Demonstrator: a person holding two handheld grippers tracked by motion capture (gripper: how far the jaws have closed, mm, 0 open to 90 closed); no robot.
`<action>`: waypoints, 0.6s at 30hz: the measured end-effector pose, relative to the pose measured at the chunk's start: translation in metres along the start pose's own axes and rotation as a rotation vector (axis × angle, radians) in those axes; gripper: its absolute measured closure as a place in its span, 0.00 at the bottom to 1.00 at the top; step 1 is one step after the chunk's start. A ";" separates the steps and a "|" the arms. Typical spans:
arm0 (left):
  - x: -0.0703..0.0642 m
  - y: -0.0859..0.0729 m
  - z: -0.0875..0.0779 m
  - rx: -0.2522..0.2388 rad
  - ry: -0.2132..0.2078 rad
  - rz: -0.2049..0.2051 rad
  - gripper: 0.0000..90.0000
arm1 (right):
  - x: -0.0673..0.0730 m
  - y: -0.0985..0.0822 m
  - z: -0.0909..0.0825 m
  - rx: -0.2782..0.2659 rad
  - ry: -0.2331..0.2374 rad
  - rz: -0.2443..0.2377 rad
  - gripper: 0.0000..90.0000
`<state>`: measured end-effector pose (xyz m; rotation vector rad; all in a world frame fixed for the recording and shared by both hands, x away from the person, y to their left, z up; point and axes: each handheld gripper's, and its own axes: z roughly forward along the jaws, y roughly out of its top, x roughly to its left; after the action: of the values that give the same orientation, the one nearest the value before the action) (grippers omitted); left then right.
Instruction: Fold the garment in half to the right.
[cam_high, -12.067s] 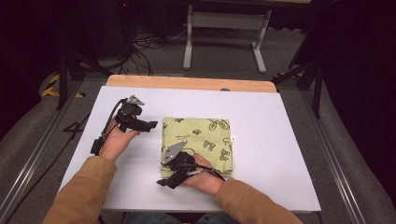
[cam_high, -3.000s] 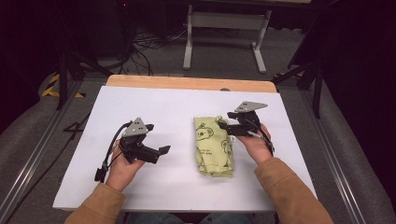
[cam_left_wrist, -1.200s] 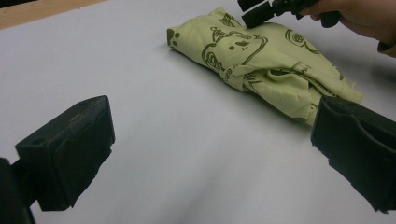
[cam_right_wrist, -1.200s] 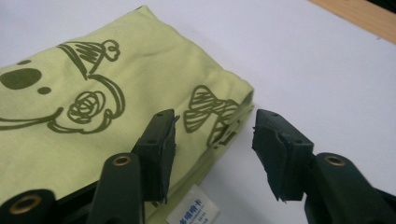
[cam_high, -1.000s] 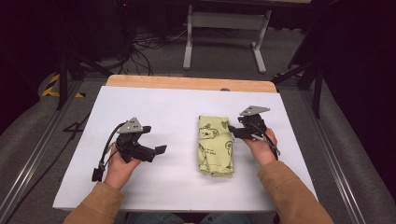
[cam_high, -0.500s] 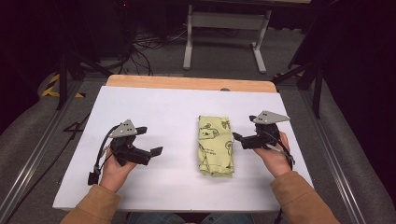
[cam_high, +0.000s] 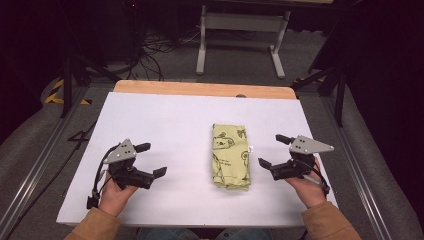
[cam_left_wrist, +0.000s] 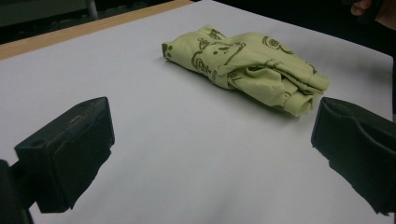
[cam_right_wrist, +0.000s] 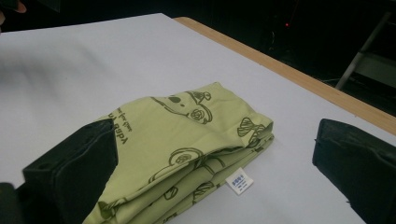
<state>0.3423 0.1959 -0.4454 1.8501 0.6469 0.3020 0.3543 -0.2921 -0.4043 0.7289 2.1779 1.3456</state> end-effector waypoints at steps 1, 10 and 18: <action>-0.001 -0.002 -0.002 -0.007 0.004 0.003 0.00 | 0.001 -0.004 -0.004 -0.018 0.000 0.001 0.01; 0.000 -0.023 -0.022 -0.083 0.066 -0.022 0.00 | 0.004 -0.028 -0.022 -0.075 0.009 -0.014 0.03; -0.002 -0.038 -0.027 -0.058 0.171 0.078 0.01 | 0.008 -0.050 -0.024 -0.083 0.028 -0.042 0.03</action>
<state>0.3161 0.2251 -0.4702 1.8091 0.6752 0.5295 0.3230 -0.3214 -0.4406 0.6337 2.1325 1.4236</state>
